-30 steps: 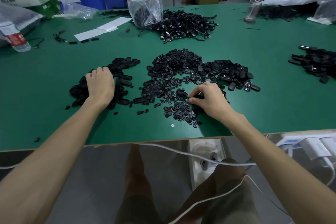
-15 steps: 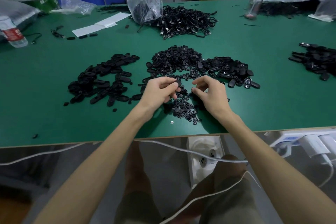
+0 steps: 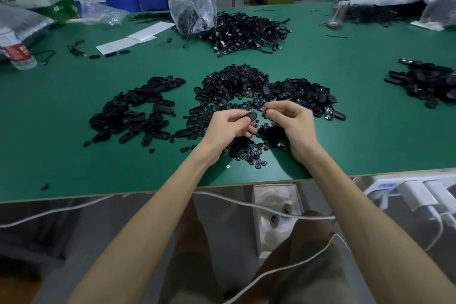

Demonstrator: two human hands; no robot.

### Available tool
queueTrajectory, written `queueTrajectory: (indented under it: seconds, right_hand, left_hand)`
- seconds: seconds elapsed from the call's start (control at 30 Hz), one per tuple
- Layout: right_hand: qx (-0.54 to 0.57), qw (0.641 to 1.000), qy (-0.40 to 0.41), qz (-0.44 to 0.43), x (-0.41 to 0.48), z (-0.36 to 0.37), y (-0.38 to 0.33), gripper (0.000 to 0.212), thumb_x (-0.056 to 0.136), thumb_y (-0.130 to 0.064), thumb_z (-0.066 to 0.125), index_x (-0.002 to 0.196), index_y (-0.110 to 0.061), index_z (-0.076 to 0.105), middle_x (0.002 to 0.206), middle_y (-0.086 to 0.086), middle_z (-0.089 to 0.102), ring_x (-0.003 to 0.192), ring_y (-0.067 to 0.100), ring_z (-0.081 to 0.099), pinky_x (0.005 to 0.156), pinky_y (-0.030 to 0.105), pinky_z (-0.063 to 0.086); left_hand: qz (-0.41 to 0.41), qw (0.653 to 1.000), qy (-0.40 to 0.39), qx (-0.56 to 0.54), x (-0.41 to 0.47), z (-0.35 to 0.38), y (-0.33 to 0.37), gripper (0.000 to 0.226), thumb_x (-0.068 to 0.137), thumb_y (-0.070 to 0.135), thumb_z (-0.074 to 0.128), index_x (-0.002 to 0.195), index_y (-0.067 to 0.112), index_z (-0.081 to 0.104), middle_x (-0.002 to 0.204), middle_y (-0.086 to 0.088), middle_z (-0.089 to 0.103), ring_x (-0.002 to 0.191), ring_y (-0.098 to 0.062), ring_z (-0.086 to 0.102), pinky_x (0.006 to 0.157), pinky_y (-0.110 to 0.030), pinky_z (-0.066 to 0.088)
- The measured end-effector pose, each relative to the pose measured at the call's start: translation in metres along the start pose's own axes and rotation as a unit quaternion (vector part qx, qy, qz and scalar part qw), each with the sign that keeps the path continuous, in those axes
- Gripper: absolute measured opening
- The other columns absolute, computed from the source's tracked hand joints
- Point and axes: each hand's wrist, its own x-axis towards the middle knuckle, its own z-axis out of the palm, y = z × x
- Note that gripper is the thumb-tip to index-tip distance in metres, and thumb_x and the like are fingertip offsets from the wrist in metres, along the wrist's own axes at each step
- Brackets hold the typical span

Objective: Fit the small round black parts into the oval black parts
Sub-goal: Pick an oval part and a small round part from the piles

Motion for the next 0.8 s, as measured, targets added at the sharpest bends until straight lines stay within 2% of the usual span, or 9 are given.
queueTrajectory:
  seconds: [0.23,0.37,0.57,0.67,0.8]
  right_hand:
    - [0.008,1.000,-0.018,-0.016,0.000,-0.001,0.003,0.012,0.093,-0.004,0.073,0.101,-0.011,0.077,0.093,0.007,0.079,0.083,0.015,0.072,0.076,0.023,0.054]
    - [-0.009,1.000,-0.019,-0.023,0.001,-0.001,0.006,0.010,0.094,-0.009,0.073,0.103,-0.009,0.078,0.091,0.009,0.077,0.082,0.012,0.068,0.075,0.026,0.054]
    - [-0.010,1.000,-0.016,-0.022,0.001,0.001,0.006,0.006,0.092,-0.013,0.076,0.096,-0.008,0.077,0.075,-0.006,0.071,0.071,0.006,0.060,0.067,0.021,0.052]
    - [-0.008,0.999,-0.026,-0.017,0.000,0.002,0.005,0.006,0.092,-0.012,0.077,0.096,-0.007,0.077,0.078,0.000,0.071,0.072,0.008,0.062,0.067,0.022,0.052]
    - [-0.007,0.999,-0.031,-0.013,-0.001,0.002,0.004,0.007,0.092,-0.008,0.076,0.098,-0.006,0.077,0.082,0.003,0.073,0.076,0.010,0.064,0.067,0.021,0.052]
  left_hand:
    - [0.031,0.998,0.037,0.034,0.001,0.003,-0.009,0.021,0.103,0.001,0.059,0.120,-0.002,0.070,0.082,-0.015,0.074,0.068,-0.012,0.072,0.069,-0.023,0.058]
    - [0.051,0.997,0.057,0.034,0.000,0.004,-0.012,0.022,0.102,0.001,0.061,0.121,-0.002,0.071,0.092,-0.015,0.075,0.073,-0.015,0.074,0.067,-0.024,0.059]
    - [0.069,0.995,0.060,0.035,0.001,0.004,-0.015,0.022,0.100,0.000,0.064,0.121,0.000,0.071,0.099,-0.015,0.075,0.077,-0.019,0.076,0.066,-0.024,0.058]
    - [0.075,0.995,0.058,0.038,0.002,0.003,-0.018,0.021,0.099,0.001,0.064,0.117,0.004,0.075,0.095,-0.008,0.077,0.077,-0.020,0.076,0.066,-0.025,0.058]
    - [0.080,0.994,0.058,0.052,0.005,0.005,-0.022,0.023,0.102,0.002,0.061,0.120,0.005,0.074,0.106,-0.016,0.074,0.080,-0.019,0.077,0.068,-0.026,0.060]
